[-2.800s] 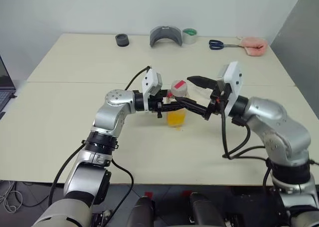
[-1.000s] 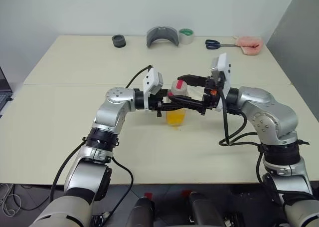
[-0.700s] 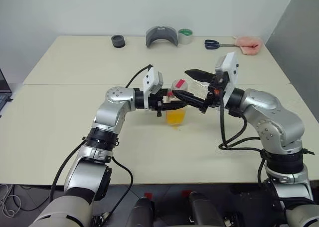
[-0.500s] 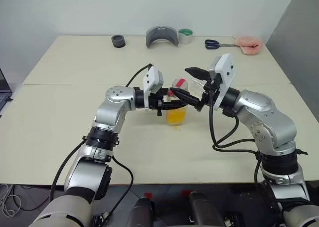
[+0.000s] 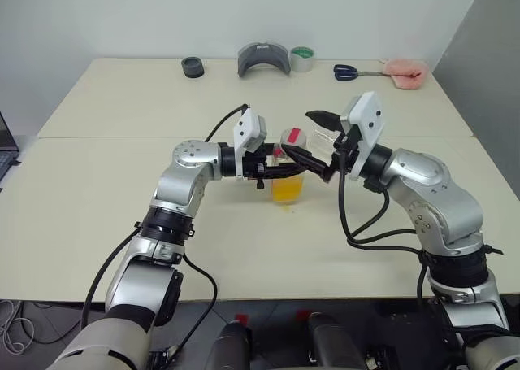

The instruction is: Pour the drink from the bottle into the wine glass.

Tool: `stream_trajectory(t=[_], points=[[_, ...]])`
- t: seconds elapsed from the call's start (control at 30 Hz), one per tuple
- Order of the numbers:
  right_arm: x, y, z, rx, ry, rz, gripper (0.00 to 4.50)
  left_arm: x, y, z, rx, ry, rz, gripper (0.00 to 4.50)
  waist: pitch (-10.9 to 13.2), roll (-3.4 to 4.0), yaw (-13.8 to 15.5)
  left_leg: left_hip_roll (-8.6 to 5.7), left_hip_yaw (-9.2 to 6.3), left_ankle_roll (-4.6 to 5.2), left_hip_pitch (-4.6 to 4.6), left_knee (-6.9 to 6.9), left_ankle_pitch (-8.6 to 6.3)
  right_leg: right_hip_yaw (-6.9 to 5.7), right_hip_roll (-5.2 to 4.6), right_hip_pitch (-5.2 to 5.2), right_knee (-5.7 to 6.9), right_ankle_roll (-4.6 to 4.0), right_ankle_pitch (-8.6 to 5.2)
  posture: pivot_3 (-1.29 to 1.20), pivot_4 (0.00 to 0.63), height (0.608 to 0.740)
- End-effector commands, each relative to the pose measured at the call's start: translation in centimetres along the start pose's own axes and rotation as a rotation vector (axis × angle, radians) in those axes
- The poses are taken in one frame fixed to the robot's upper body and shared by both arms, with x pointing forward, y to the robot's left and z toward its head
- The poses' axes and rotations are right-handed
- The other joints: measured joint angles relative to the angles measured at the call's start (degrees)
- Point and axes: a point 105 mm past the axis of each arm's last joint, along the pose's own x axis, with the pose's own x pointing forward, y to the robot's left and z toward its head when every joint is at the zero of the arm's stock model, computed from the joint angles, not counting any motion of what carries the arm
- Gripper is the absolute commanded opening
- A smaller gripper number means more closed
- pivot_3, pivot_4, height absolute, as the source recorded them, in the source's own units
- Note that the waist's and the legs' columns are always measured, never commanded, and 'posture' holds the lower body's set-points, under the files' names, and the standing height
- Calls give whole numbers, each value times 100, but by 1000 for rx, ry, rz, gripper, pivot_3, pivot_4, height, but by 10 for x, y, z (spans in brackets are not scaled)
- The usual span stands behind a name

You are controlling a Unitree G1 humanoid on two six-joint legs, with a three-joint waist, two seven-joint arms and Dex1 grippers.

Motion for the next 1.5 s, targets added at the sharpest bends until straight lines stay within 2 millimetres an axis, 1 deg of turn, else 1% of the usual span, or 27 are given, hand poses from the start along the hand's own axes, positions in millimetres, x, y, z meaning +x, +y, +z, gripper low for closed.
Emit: stream_trajectory(t=[0.03,0.6,0.7,0.83,0.93,1.07,1.17,1.27,1.5], points=[[-11,-11,7,-17,-14,-54,4315,-1,2,19,59,-37,-7,1799,0,0,0,0,0,0,0,0,0,0,0,0,0,0,0,0,150,740],[-22,-13,11,26,-16,-46,4315,-4,3,16,57,-25,-8,1799,0,0,1,-1,0,0,-1,0,0,0,0,0,0,0,0,0,150,740],[-25,-11,12,24,-13,-32,4315,-4,3,16,57,-25,-9,1799,0,0,1,-1,0,0,-1,1,0,0,0,0,0,0,0,0,150,740],[-28,0,20,21,-20,26,4315,-5,4,16,58,-24,-8,1799,0,0,1,-1,0,0,-1,1,0,0,0,0,0,0,0,0,150,740],[-23,7,26,14,-34,48,4315,-5,5,16,58,-24,-8,1799,0,0,0,1,0,1,0,0,0,0,1,0,0,0,0,0,150,740],[-9,13,27,-1,-44,37,4315,-5,6,16,58,-23,-12,1799,0,0,-3,0,2,1,2,0,0,1,1,0,3,0,0,0,150,740],[0,11,24,-21,-38,11,4315,-4,6,17,59,-24,-15,1799,0,0,-2,0,0,0,0,0,0,0,1,0,2,0,0,0,150,740],[4,10,22,-30,-36,-2,4315,-3,6,17,59,-25,-17,1799,0,0,0,-2,0,0,-2,3,0,0,0,0,2,0,0,0,150,740],[6,2,17,-21,-32,-52,4315,-4,6,17,62,-26,-16,1798,0,0,-2,0,0,0,-1,3,0,0,0,0,4,0,0,0,150,740]])
